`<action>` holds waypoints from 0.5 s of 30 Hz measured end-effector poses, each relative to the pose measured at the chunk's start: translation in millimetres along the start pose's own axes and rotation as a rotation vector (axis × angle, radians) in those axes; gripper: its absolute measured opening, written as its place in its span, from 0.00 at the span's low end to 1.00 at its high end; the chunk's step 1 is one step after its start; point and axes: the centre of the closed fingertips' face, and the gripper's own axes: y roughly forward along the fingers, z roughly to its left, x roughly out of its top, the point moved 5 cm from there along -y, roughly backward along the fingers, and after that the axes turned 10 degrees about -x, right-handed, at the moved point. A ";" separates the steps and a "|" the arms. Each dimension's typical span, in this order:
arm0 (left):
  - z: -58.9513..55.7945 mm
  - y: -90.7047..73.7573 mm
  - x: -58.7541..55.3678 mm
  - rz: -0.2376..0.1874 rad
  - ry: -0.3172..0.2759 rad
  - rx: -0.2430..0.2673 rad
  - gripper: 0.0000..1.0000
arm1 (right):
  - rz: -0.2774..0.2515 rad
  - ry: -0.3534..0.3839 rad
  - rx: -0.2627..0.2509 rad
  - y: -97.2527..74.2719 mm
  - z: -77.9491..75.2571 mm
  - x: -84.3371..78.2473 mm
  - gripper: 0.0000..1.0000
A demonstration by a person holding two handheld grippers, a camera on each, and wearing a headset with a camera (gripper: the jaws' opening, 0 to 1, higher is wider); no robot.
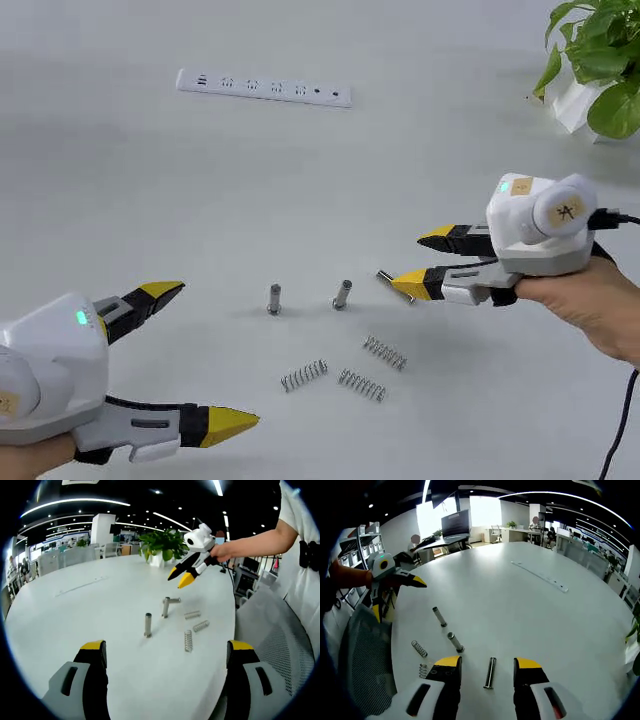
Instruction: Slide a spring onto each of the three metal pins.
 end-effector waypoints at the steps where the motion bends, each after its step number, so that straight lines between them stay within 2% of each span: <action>1: 0.4 0.1 0.0 -0.002 -0.001 -0.001 0.99 | 0.014 -0.004 0.000 4.4 -1.2 0.0 0.37; 9: 2.0 0.3 -1.5 -0.011 -0.021 -0.001 0.99 | 0.102 -0.005 0.022 24.0 -2.2 -1.1 0.23; 11: 2.3 0.5 -1.8 -0.013 -0.025 0.000 0.99 | 0.120 -0.001 0.026 33.2 -10.4 -0.6 0.21; 15: 2.8 0.8 -2.1 -0.018 -0.032 0.001 0.99 | 0.158 -0.007 0.031 37.4 -8.0 -3.2 0.16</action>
